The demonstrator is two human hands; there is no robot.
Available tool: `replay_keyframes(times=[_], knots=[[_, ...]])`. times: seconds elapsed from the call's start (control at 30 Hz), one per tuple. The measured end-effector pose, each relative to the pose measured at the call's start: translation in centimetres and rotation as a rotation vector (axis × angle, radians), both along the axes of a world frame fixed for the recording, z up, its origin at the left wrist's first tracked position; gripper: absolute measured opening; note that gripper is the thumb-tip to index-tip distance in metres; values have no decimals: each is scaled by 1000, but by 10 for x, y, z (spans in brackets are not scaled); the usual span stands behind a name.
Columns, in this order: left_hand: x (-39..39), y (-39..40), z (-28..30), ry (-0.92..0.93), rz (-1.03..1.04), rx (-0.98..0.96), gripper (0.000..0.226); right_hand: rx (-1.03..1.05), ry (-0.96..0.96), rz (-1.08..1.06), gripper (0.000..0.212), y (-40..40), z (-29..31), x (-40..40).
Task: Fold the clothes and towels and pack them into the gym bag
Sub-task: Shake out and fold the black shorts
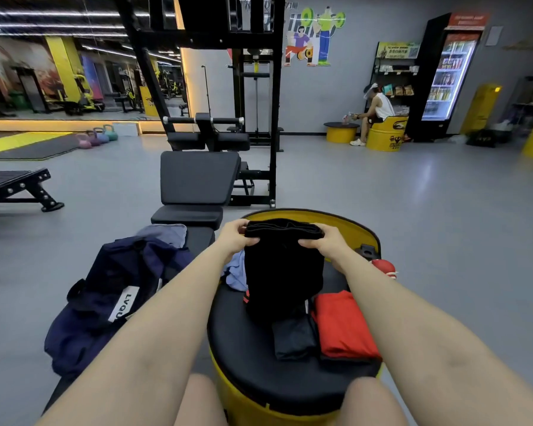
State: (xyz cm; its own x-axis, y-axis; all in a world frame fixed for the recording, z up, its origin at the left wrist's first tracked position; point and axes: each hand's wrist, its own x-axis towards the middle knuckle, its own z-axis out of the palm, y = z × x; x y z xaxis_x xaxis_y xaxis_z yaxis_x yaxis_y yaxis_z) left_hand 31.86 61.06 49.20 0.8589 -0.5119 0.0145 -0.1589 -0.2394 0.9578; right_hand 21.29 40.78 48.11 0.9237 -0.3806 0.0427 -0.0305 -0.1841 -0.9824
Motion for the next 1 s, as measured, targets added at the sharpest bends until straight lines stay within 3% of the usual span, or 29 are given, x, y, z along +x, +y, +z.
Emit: replay_keyframes(times=[0.1,0.23,0.6,0.87,1.0], knots=[[-21,9,-14,22,-27,-4,26,-13,50,-13,34,9,-14,-22],[-43,17,-31,36,-10,-3,31,20,68,-22,27,23,-29,-50],[-94,55,-69,53,-21,16,30,-18,97,3,30,55,-62,-102],[-120,78,-92,82,-125,100,26,21,171,75,40,68,-84,-135],[-130,83,-106,146,-169,150,27,47,218,88,32,69,-97,-146]])
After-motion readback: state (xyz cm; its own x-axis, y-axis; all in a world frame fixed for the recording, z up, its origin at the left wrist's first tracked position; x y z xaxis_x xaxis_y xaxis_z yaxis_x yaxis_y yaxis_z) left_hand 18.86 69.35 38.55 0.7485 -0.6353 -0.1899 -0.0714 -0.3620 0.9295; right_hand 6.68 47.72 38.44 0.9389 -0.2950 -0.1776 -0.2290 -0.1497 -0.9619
